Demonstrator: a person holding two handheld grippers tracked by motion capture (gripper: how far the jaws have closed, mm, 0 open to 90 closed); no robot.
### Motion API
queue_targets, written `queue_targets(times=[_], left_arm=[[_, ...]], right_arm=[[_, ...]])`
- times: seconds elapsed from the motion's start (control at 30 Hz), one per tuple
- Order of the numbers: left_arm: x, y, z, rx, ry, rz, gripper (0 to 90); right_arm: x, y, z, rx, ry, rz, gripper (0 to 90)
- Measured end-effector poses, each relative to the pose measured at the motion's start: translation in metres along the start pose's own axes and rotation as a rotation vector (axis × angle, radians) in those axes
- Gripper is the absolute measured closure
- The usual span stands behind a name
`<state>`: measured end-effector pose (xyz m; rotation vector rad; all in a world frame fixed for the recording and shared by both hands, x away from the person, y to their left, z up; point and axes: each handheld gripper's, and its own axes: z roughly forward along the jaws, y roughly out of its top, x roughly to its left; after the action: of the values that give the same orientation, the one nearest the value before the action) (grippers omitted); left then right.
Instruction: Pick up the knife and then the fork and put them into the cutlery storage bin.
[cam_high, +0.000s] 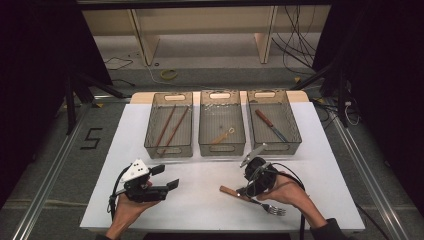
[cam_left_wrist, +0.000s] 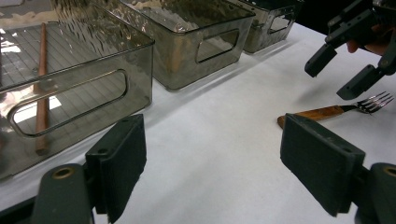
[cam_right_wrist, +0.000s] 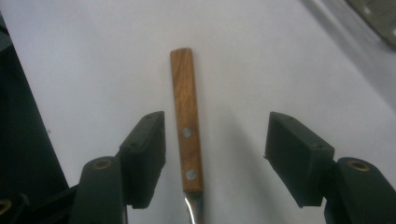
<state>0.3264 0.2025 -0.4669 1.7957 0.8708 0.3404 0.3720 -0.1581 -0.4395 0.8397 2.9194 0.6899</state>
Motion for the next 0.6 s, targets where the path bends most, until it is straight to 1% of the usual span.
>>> queue_targets(times=[0.13,0.33,0.4,0.6], left_arm=[[0.000,0.000,0.000,-0.001,-0.001,0.000,21.9],[-0.001,0.000,0.000,0.002,-0.001,0.001,21.9],[0.000,0.000,0.000,0.001,0.000,0.002,21.9],[-0.001,0.000,0.000,0.003,0.000,0.005,21.9]], right_arm=[[0.003,-0.004,0.004,0.019,0.003,-0.007,41.3],[0.007,-0.008,0.009,0.064,-0.005,-0.022,45.0],[0.007,-0.009,0.011,0.069,0.000,-0.034,46.1],[0.009,-0.011,0.014,0.093,-0.001,-0.038,49.6]])
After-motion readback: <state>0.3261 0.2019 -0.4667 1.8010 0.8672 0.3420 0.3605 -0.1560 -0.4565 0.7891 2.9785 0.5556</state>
